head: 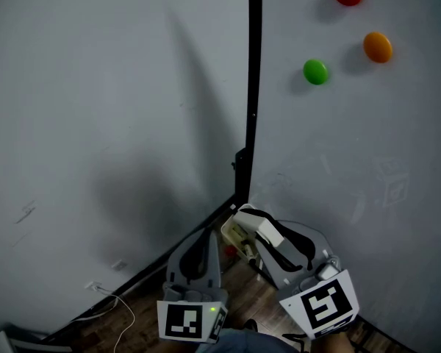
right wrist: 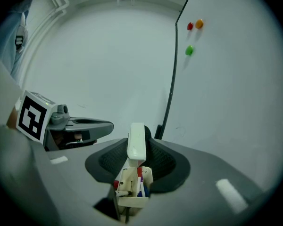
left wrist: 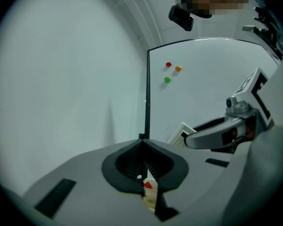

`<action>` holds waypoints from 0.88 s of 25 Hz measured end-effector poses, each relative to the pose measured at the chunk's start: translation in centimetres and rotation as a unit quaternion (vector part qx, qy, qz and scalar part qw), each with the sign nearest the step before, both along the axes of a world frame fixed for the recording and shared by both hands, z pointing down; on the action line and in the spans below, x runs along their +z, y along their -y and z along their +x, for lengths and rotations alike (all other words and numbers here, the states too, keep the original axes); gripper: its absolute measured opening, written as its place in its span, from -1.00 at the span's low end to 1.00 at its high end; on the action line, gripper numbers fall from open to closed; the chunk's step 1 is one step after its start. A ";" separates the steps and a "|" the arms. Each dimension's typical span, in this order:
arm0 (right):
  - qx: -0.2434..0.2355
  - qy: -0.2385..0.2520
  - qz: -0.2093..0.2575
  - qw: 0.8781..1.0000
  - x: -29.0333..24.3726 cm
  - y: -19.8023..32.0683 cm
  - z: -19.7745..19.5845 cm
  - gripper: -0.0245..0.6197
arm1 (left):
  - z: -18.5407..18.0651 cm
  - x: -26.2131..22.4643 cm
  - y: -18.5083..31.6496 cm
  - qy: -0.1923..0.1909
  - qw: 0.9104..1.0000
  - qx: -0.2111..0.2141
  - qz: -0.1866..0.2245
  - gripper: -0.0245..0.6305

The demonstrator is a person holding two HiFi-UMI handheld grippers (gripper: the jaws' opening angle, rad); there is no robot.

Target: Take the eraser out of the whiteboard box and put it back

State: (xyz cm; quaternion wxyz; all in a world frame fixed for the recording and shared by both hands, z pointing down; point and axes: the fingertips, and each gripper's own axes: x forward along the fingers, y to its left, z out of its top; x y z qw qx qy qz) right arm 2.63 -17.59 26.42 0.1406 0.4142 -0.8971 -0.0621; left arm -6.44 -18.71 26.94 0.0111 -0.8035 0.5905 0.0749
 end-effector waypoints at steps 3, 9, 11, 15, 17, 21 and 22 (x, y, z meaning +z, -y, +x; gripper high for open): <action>-0.001 -0.005 -0.002 1.000 0.3 0.4 0.0 -0.51 | 0.1 0.3 0.4 -0.003 1.000 0.002 -0.002 -0.91; 0.001 -0.012 -0.015 1.000 1.1 1.0 -0.3 -0.51 | -0.1 0.9 0.9 -0.007 1.000 0.006 -0.012 -0.91; 0.002 -0.017 -0.021 1.000 1.6 1.3 -0.4 -0.51 | -0.4 1.0 1.2 -0.010 1.000 0.004 -0.013 -0.91; 0.003 -0.035 -0.037 0.999 2.8 1.9 -0.6 -0.51 | -1.0 1.6 1.9 -0.014 1.000 0.003 -0.019 -0.91; 0.002 -0.043 -0.046 0.998 3.5 2.1 -0.9 -0.51 | -1.2 1.9 2.2 -0.017 1.000 0.005 -0.024 -0.91; 0.000 -0.053 -0.064 0.997 4.9 2.7 -1.6 -0.51 | -1.7 2.5 3.0 -0.022 0.999 0.005 -0.030 -0.91; 0.000 -0.055 -0.069 0.996 5.3 2.9 -1.7 -0.51 | -1.8 2.6 3.2 -0.022 0.999 0.003 -0.031 -0.91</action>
